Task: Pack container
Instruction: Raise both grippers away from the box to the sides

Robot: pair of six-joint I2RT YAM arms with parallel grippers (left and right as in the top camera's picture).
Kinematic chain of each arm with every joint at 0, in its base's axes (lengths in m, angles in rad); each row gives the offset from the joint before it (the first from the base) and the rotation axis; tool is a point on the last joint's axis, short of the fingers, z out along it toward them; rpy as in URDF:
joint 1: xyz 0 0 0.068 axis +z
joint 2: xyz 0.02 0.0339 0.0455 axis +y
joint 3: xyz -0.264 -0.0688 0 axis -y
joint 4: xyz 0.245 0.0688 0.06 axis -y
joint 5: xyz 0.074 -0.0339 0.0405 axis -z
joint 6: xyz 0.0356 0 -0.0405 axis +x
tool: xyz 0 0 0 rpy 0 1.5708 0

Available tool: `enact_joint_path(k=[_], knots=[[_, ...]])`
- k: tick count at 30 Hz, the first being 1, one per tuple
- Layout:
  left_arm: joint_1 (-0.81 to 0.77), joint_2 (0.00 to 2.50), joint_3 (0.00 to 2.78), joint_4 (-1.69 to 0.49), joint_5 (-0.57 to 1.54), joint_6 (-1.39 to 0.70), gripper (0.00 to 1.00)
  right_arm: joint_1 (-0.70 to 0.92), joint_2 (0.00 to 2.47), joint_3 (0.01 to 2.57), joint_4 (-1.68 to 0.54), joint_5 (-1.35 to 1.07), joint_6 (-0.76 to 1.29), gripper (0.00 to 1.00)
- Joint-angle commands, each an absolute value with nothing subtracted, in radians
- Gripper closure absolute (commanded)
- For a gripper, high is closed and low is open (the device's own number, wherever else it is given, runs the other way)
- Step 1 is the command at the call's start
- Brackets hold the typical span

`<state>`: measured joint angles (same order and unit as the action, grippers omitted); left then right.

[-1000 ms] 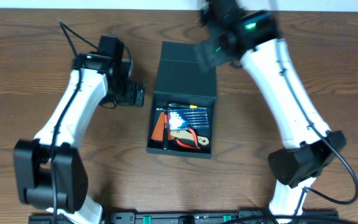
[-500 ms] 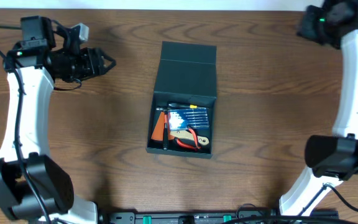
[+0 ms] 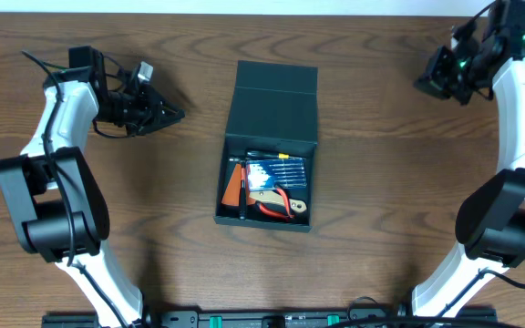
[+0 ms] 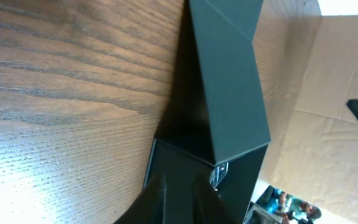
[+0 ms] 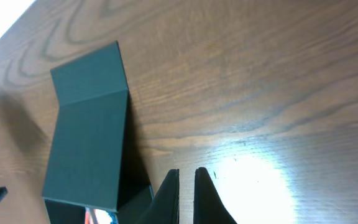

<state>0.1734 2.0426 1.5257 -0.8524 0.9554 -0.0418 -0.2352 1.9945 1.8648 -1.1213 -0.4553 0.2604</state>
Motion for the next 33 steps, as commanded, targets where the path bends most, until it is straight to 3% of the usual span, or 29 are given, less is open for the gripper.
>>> enact_joint_path(k=[1, 4, 9, 20, 26, 33], knots=[[0.173, 2.044, 1.532, -0.851, 0.988, -0.038, 0.89, -0.234, 1.996, 1.771, -1.069, -0.504, 0.273, 0.99], [0.172, 2.046, 1.532, -0.851, 0.995, -0.039, 0.94, -0.234, 1.996, 1.667, -0.996, -0.556, 0.290, 0.99], [0.171, 2.061, 1.532, -0.835, 1.040, -0.065, 0.94, -0.234, 1.996, 1.536, -0.883, -0.604, 0.344, 0.98], [0.141, 2.063, 1.532, -0.839, 1.029, -0.015, 0.94, -0.197, 1.995, 1.519, -0.833, -0.675, 0.279, 0.99], [0.049, 2.060, 1.532, -0.927, 0.666, 0.061, 0.94, -0.112, 1.991, 1.596, -0.888, -0.712, 0.009, 0.99], [0.008, 2.059, 1.532, -1.000, 0.527, 0.124, 0.94, 0.002, 1.964, 1.776, -1.093, -0.511, -0.164, 0.99]])
